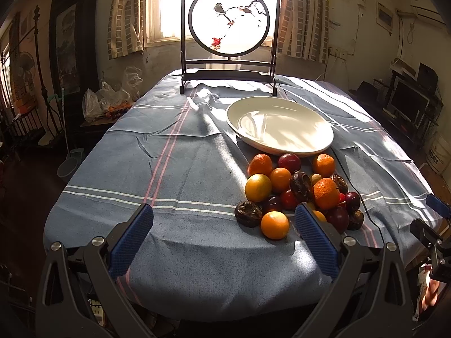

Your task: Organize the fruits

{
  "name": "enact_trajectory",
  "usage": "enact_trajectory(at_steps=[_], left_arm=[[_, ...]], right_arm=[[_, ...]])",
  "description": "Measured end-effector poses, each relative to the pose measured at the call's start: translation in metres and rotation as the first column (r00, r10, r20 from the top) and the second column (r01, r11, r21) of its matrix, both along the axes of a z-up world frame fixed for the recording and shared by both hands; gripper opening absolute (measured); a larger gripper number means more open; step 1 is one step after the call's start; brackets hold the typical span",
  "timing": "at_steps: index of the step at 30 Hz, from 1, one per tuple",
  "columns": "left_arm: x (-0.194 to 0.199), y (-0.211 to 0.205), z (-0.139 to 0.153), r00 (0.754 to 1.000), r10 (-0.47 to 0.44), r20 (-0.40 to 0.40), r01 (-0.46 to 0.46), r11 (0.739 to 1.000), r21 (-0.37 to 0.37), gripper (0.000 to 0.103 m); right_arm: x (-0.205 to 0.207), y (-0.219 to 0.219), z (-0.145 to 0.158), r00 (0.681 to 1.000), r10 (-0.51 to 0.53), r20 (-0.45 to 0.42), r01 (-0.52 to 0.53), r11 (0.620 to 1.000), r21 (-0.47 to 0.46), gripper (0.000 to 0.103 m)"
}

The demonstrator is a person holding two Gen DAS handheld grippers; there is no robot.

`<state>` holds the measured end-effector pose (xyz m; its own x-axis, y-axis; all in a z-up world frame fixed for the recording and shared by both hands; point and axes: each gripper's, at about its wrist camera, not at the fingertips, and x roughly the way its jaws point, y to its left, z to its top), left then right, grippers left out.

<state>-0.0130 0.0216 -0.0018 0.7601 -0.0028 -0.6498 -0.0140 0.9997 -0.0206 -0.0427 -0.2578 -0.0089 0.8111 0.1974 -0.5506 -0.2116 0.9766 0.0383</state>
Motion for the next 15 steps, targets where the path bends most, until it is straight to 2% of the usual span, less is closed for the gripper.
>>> enact_trajectory(at_steps=[15], left_arm=[[-0.0003, -0.0032, -0.0025, 1.0, -0.008, 0.001, 0.008, 1.0, 0.011, 0.098]], right_arm=[[-0.0005, -0.0002, -0.0008, 1.0, 0.004, -0.004, -0.004, 1.0, -0.005, 0.099]])
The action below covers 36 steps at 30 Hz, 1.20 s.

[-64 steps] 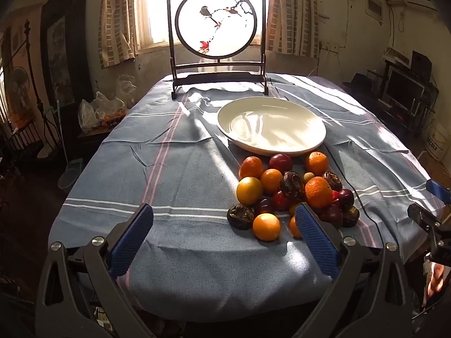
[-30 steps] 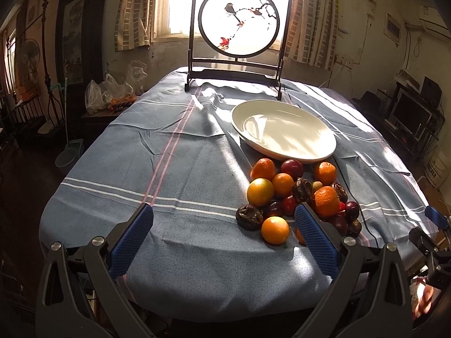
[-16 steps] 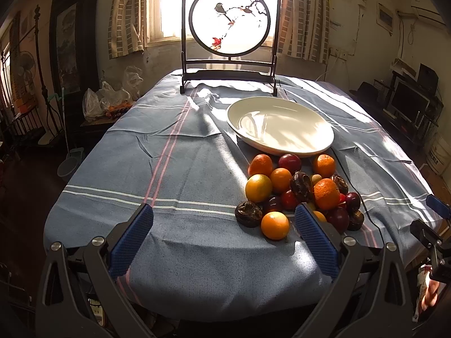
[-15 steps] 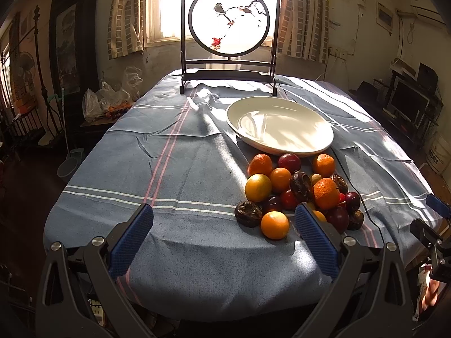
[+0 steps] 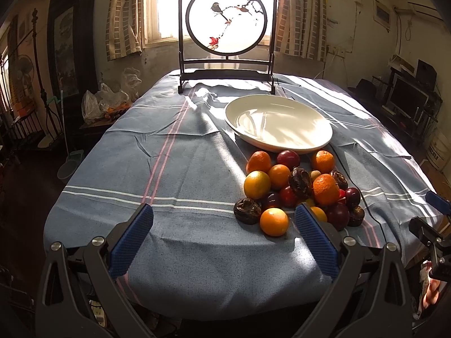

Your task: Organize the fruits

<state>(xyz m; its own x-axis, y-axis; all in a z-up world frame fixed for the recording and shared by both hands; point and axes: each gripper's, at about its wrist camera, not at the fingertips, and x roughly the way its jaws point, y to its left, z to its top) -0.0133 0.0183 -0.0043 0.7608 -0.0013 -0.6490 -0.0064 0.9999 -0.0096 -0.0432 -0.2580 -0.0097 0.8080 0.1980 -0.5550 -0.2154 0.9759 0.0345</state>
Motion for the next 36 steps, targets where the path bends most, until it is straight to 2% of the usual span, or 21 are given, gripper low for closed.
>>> enact_trajectory(at_steps=[28, 31, 36], left_arm=[[-0.002, -0.008, -0.008, 1.0, -0.028, -0.009, 0.028, 0.999, 0.022, 0.098], [-0.003, -0.013, -0.011, 0.999, -0.053, -0.009, 0.053, 0.998, 0.033, 0.098], [-0.006, -0.035, -0.023, 0.989, -0.144, -0.032, 0.147, 0.983, 0.107, 0.098]], right_arm=[[0.0, 0.003, -0.004, 1.0, 0.012, -0.013, -0.012, 1.0, 0.01, 0.099], [-0.001, 0.004, -0.005, 1.0, 0.018, -0.013, -0.017, 1.0, 0.01, 0.099], [-0.002, 0.005, -0.008, 1.0, 0.022, -0.019, -0.022, 1.0, 0.011, 0.099]])
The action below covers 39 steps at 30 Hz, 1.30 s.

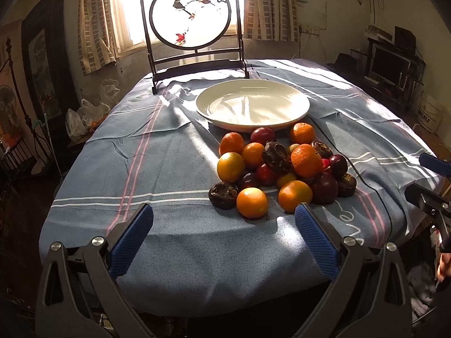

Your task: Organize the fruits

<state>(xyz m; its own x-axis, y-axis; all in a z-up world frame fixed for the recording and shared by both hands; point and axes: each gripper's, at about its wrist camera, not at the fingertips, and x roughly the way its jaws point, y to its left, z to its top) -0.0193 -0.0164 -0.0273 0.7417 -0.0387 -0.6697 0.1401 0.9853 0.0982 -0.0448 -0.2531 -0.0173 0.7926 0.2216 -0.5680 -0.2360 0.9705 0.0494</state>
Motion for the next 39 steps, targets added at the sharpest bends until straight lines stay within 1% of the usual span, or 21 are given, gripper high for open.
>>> enact_trajectory(at_steps=[2, 5, 6, 7, 8, 9, 13, 17, 19, 20, 21, 30, 34, 35, 37, 39], left_arm=[[0.001, -0.004, -0.006, 1.0, -0.016, -0.011, 0.016, 1.0, 0.017, 0.098], [0.006, -0.002, -0.013, 0.999, -0.02, -0.033, 0.02, 1.0, 0.005, 0.098], [0.007, -0.002, -0.014, 0.999, -0.024, -0.036, 0.024, 1.0, 0.0, 0.094], [0.008, -0.002, -0.016, 0.999, -0.03, -0.039, 0.03, 1.0, 0.0, 0.089], [0.01, -0.004, -0.018, 0.998, -0.038, -0.045, 0.038, 0.999, 0.006, 0.073], [0.013, -0.006, -0.02, 0.997, -0.047, -0.06, 0.048, 0.999, 0.008, 0.062], [0.024, -0.009, -0.034, 0.992, -0.059, -0.112, 0.058, 0.998, -0.01, 0.06], [0.03, -0.013, -0.039, 0.992, -0.061, -0.113, 0.059, 0.998, -0.02, 0.06], [0.034, -0.015, -0.044, 0.991, -0.06, -0.117, 0.059, 0.998, -0.017, 0.058], [0.037, -0.016, -0.046, 0.99, -0.064, -0.126, 0.062, 0.998, -0.023, 0.049], [0.04, -0.017, -0.049, 0.988, -0.072, -0.134, 0.069, 0.997, -0.033, 0.033], [0.037, -0.011, -0.047, 0.992, -0.074, -0.105, 0.068, 0.996, -0.06, 0.033], [0.032, -0.003, -0.04, 0.995, -0.058, -0.084, 0.052, 0.996, -0.068, 0.033], [0.031, -0.001, -0.039, 0.995, -0.055, -0.081, 0.049, 0.996, -0.068, 0.033], [0.031, 0.002, -0.037, 0.995, -0.053, -0.081, 0.047, 0.996, -0.074, 0.033], [0.031, 0.004, -0.035, 0.996, -0.053, -0.078, 0.047, 0.996, -0.075, 0.032]], right_arm=[[0.0, 0.0, 0.0, 1.0, 0.0, 0.0, 0.0, 1.0, 0.001, 0.099], [0.0, 0.0, -0.002, 1.0, 0.0, -0.004, 0.0, 1.0, 0.004, 0.099], [0.0, 0.0, -0.004, 1.0, 0.0, -0.007, 0.0, 1.0, 0.004, 0.099], [0.001, 0.0, -0.006, 1.0, 0.0, -0.012, 0.0, 1.0, 0.005, 0.099], [0.002, 0.0, -0.007, 1.0, 0.001, -0.016, 0.0, 1.0, 0.007, 0.099], [0.003, 0.0, -0.009, 1.0, 0.001, -0.022, -0.001, 1.0, 0.009, 0.099], [0.002, 0.001, -0.01, 1.0, 0.009, -0.023, -0.009, 1.0, 0.008, 0.099], [0.003, -0.001, -0.011, 1.0, 0.005, -0.025, -0.005, 1.0, 0.007, 0.099], [0.003, -0.003, -0.012, 0.999, 0.002, -0.032, -0.001, 1.0, 0.014, 0.099], [0.004, -0.004, -0.013, 0.999, 0.001, -0.035, -0.001, 1.0, 0.016, 0.099], [0.004, -0.004, -0.014, 0.999, 0.002, -0.039, -0.002, 1.0, 0.017, 0.099], [0.014, 0.005, -0.021, 0.998, 0.025, -0.057, -0.025, 1.0, 0.004, 0.099], [0.029, 0.019, -0.02, 0.998, 0.055, -0.036, -0.056, 0.998, -0.016, 0.098], [0.035, 0.023, -0.02, 0.998, 0.061, -0.032, -0.062, 0.998, -0.022, 0.095], [0.048, 0.029, -0.023, 0.995, 0.09, -0.049, -0.09, 0.996, -0.007, 0.077], [0.064, 0.031, -0.029, 0.993, 0.086, -0.082, -0.084, 0.996, 0.016, 0.075]])
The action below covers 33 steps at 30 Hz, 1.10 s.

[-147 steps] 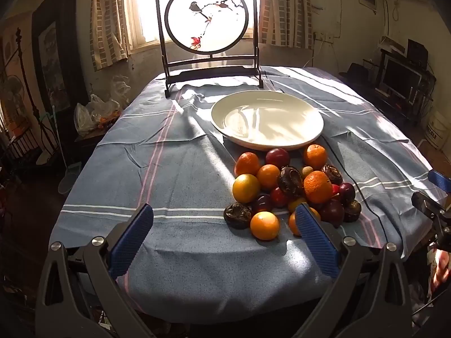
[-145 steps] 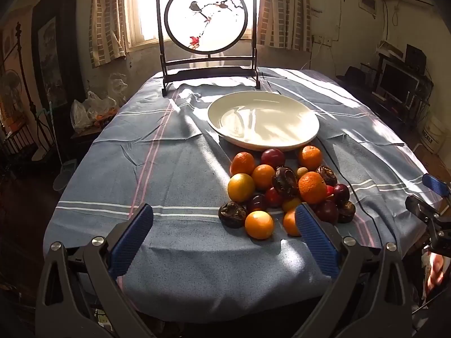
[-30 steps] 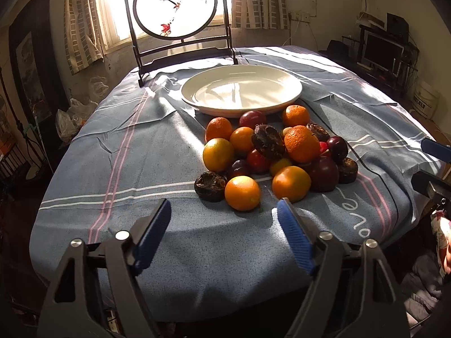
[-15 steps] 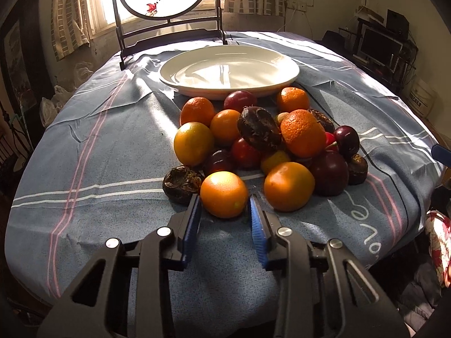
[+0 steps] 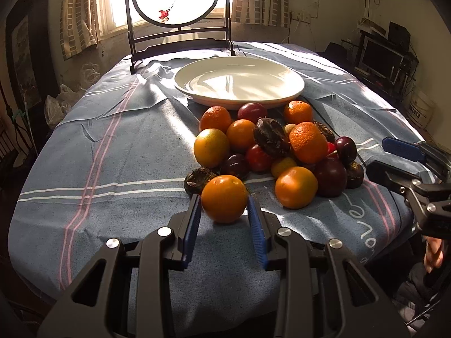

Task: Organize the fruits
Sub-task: 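Grasp a small orange fruit with the left tool while the right tool grasps a dark cherry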

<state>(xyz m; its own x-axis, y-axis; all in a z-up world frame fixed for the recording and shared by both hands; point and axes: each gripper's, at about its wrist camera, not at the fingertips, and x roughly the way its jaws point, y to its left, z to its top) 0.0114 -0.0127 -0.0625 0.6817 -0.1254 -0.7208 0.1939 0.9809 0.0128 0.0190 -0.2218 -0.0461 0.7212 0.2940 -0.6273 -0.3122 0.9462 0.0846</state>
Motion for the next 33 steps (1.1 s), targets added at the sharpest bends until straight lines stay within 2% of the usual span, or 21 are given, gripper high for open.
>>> enact_trajectory(at_steps=[3, 5, 7, 11, 15, 18, 21, 24, 28, 33], left_arm=[[-0.002, 0.003, 0.004, 1.0, 0.003, 0.017, -0.003, 1.0, -0.001, 0.032], [-0.003, 0.005, 0.005, 1.0, 0.001, 0.022, -0.001, 1.0, -0.006, 0.032], [-0.001, 0.006, 0.002, 1.0, -0.001, 0.011, 0.001, 1.0, -0.006, 0.032], [0.002, 0.007, -0.007, 1.0, -0.012, -0.023, 0.012, 1.0, -0.024, 0.032], [0.002, -0.001, -0.008, 0.999, -0.042, -0.025, 0.042, 0.999, -0.022, 0.032], [0.006, -0.01, -0.014, 0.996, -0.068, -0.052, 0.067, 0.997, -0.037, 0.032], [0.01, -0.012, -0.015, 0.997, -0.06, -0.046, 0.058, 0.997, -0.042, 0.032], [0.018, -0.01, -0.018, 0.995, -0.063, -0.079, 0.056, 0.994, -0.097, 0.032], [0.019, -0.013, -0.02, 0.995, -0.07, -0.077, 0.062, 0.994, -0.095, 0.032], [0.026, -0.009, -0.021, 0.996, -0.033, -0.081, 0.025, 0.994, -0.108, 0.048]], right_arm=[[0.015, 0.003, -0.006, 0.999, 0.0, -0.033, 0.001, 1.0, 0.021, 0.075], [0.02, 0.006, -0.009, 0.999, 0.006, -0.04, -0.005, 1.0, 0.027, 0.07], [0.024, 0.007, -0.01, 0.998, 0.026, -0.051, -0.023, 0.998, 0.06, 0.057], [0.023, 0.01, -0.009, 0.998, 0.033, -0.046, -0.03, 0.998, 0.06, 0.052], [0.022, 0.011, -0.008, 0.996, 0.066, -0.054, -0.061, 0.994, 0.092, 0.036], [0.023, 0.012, -0.008, 0.996, 0.07, -0.051, -0.065, 0.994, 0.091, 0.034], [0.024, 0.01, -0.007, 0.996, 0.072, -0.055, -0.066, 0.992, 0.104, 0.033], [0.024, 0.007, -0.008, 0.996, 0.071, -0.057, -0.064, 0.992, 0.112, 0.03], [0.023, 0.004, -0.009, 0.995, 0.076, -0.059, -0.068, 0.99, 0.124, 0.032], [0.022, 0.005, -0.009, 0.995, 0.082, -0.057, -0.074, 0.99, 0.123, 0.033]])
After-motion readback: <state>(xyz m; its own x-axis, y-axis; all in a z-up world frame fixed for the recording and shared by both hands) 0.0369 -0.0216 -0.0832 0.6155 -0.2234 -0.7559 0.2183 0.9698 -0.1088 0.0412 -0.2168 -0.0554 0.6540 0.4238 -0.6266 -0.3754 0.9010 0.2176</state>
